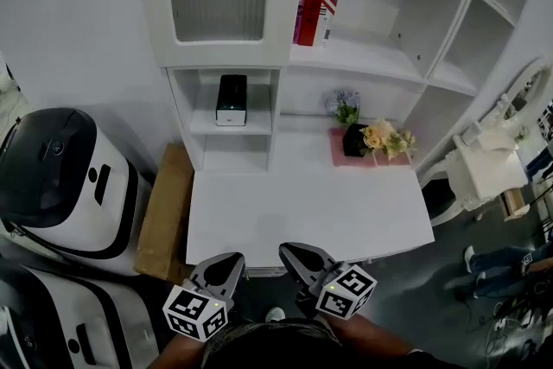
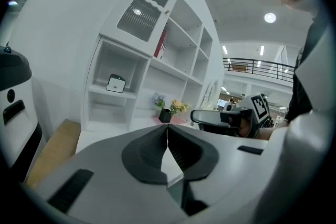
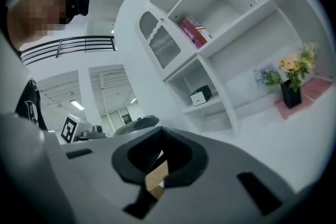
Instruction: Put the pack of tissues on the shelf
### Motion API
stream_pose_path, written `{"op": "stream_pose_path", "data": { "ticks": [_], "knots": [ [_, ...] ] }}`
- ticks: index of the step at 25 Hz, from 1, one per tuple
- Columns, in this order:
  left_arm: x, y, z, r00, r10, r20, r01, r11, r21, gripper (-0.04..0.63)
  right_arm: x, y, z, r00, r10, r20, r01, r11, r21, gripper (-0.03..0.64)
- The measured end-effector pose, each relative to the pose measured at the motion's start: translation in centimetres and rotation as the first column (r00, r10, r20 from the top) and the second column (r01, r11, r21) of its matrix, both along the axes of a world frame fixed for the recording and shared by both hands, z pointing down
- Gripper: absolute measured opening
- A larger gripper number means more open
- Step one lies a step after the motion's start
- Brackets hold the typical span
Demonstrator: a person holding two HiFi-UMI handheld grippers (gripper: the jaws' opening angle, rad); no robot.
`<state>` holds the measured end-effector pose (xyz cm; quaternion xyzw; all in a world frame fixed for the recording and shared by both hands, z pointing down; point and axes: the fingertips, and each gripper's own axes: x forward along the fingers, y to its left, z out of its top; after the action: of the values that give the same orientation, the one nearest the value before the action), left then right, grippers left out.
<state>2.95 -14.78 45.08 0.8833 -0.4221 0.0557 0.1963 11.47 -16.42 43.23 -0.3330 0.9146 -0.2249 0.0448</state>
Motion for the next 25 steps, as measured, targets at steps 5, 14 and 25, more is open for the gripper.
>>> {"op": "stream_pose_path", "data": {
  "ticks": [5, 14, 25],
  "knots": [
    [0.5, 3.0, 1.1, 0.998, -0.044, 0.04, 0.045, 0.999, -0.018, 0.015, 0.5, 1.2, 2.2, 1.0, -0.028, -0.005, 0.028, 0.999, -0.039, 0.008],
    [-1.6, 2.6, -0.2, 0.997, -0.067, 0.038, 0.067, 0.998, 0.004, 0.015, -0.3, 2.1, 0.0, 0.999, -0.042, 0.003, 0.042, 0.999, 0.003, 0.008],
    [-6.5, 0.7, -2.4, 0.999, 0.008, 0.039, -0.01, 0.999, 0.051, 0.015, -4.9, 1.9, -0.2, 0.996, 0.047, -0.076, -0.044, 0.998, 0.033, 0.006]
  ]
}}
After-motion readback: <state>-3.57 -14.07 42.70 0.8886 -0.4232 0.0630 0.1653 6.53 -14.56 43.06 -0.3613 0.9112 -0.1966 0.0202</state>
